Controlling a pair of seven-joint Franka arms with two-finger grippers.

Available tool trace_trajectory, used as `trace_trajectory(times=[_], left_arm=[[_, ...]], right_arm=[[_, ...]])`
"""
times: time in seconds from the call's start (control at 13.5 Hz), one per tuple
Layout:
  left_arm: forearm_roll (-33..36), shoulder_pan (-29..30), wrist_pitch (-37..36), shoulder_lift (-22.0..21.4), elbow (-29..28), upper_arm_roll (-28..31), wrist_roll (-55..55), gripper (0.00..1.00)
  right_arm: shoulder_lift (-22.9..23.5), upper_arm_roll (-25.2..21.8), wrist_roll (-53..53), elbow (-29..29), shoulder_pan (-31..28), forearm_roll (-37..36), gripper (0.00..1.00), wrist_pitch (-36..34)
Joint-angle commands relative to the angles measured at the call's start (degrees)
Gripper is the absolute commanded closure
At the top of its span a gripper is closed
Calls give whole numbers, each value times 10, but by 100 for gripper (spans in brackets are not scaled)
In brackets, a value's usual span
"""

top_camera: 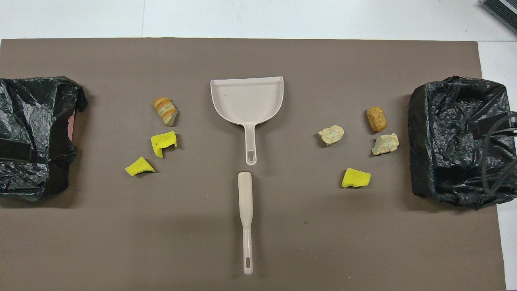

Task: Sweep and dump trash in bin

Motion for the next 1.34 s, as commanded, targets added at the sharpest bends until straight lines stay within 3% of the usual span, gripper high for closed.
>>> trace_trajectory(times=[0.0,0.74,0.96,1.26], left_arm=[[-5,-4,1,-4,-1,-12,-5,0],[-25,-25,-3,-10,-9,-14,-7,0],[-26,-83,5,-34,-59,-17,-55,0],[-40,-196,82,-60,-153,-17,-140,0]], right_arm=[[-12,5,13,-13,-6,7,0,4],[-13,7,4,-16,-5,6,0,-1],[-4,26,14,-13,24,7,0,3],[47,28,58,-10,73,32,0,26]])
